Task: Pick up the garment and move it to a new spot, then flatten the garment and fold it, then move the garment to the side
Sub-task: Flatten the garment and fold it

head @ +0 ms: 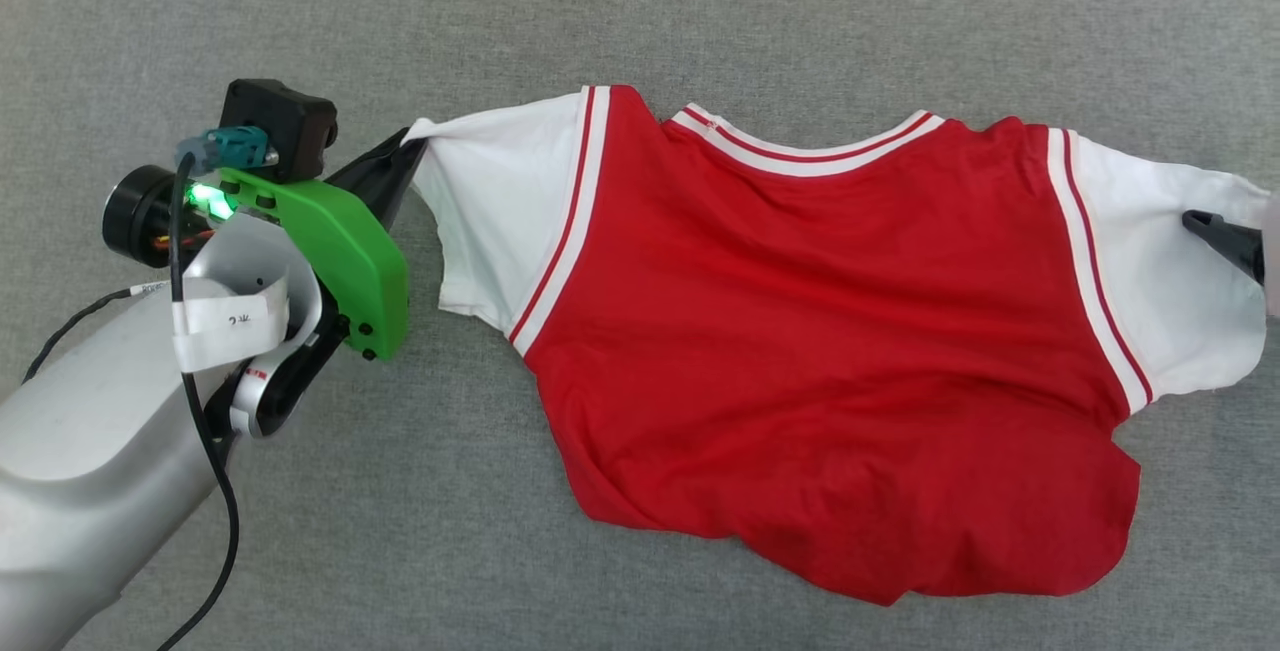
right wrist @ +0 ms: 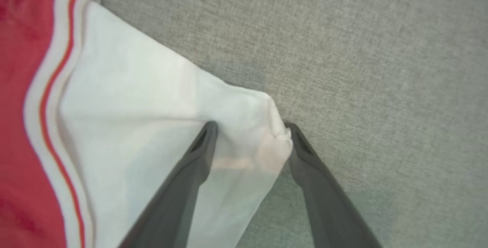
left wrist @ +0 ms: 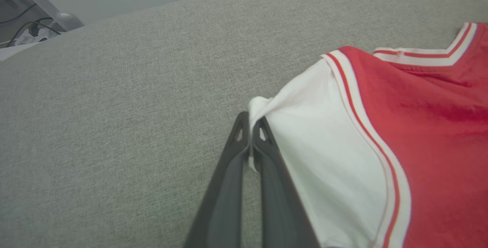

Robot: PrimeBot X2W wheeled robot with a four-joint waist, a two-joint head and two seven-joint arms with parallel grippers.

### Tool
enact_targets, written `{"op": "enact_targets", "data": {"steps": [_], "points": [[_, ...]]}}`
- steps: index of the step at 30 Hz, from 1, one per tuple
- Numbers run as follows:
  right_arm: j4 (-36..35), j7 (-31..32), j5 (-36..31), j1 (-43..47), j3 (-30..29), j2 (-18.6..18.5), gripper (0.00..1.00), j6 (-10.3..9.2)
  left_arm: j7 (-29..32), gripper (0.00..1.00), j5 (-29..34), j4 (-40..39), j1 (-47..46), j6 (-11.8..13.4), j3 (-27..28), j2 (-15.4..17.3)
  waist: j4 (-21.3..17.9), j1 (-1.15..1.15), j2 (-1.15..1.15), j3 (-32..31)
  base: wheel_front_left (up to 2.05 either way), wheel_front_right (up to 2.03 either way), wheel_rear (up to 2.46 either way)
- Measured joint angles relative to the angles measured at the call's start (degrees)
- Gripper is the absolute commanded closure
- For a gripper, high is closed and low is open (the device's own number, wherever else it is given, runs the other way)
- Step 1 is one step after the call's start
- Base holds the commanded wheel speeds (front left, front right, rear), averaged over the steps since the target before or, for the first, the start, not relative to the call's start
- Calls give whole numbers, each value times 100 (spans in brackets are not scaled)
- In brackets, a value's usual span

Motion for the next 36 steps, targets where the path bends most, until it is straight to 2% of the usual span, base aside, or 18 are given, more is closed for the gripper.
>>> {"op": "enact_targets", "data": {"steps": [1, 7, 13, 21, 29, 36], "points": [[25, -110, 23, -5, 31, 22, 100, 0, -20, 100, -8, 35, 1, -15, 1, -1, -11, 0, 0, -18, 0, 0, 0], [152, -1110, 136, -9, 237, 166, 100, 8, -168, 100, -23, 282, 14, -102, 7, -1, -72, 0, 0, -284, 0, 0, 0], [46, -2262, 165, -16, 244, 31, 100, 8, -494, 100, -13, 201, 22, -166, 92, 41, -121, 0, 0, -739, 0, 0, 0], [-335, -3338, 138, -16, -125, -243, 100, 8, -872, 100, 134, -382, -3, 67, 359, 238, -210, -1, 0, -1391, 0, 0, 0], [-660, -3776, -309, -81, -787, -232, 100, 8, -917, 100, 393, -609, -569, 112, 510, 234, -318, -1, 0, -1775, 0, 0, 0], [-870, -3554, -822, -568, -1244, 1, 100, 8, -716, 100, 444, -221, -1488, -202, 570, -247, -401, -1, 0, -1687, 0, 0, 0]]}}
